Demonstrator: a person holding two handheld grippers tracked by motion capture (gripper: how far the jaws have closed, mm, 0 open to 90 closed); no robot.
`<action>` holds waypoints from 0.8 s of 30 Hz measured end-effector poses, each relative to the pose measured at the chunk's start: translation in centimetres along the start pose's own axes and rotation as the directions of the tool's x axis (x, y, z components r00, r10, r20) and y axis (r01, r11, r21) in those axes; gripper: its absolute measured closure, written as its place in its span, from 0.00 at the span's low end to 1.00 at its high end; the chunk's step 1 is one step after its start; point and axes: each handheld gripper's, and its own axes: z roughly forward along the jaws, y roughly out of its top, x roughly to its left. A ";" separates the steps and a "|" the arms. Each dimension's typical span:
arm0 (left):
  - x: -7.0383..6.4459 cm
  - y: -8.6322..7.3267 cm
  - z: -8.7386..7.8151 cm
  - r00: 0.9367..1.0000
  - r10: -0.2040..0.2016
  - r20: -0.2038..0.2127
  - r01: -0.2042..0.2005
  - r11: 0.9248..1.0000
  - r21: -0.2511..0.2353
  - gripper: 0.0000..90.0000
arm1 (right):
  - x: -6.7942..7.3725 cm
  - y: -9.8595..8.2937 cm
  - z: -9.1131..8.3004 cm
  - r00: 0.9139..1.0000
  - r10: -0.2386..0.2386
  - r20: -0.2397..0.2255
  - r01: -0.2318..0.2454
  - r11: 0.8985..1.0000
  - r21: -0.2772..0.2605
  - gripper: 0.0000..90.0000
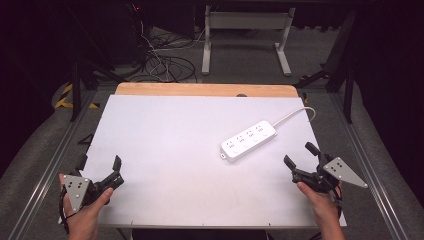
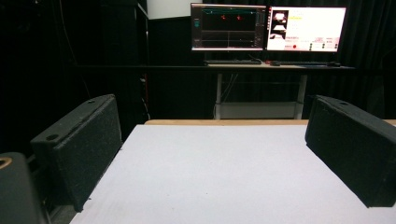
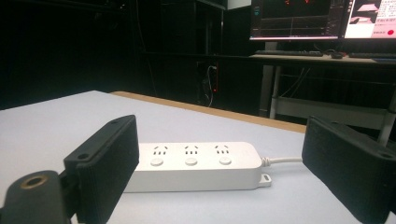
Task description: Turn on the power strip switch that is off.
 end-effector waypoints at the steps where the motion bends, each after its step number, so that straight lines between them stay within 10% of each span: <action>1: 0.0 0.0 0.0 1.000 0.000 0.000 0.000 1.000 0.000 0.05 | 0.0 0.0 -0.1 1.000 0.000 0.001 0.000 1.000 0.000 0.13; 24: -0.1 0.0 0.1 1.000 0.003 0.005 -0.003 1.000 0.000 0.05 | 0.0 0.8 -0.5 0.996 -0.069 0.051 0.071 0.997 -0.022 0.28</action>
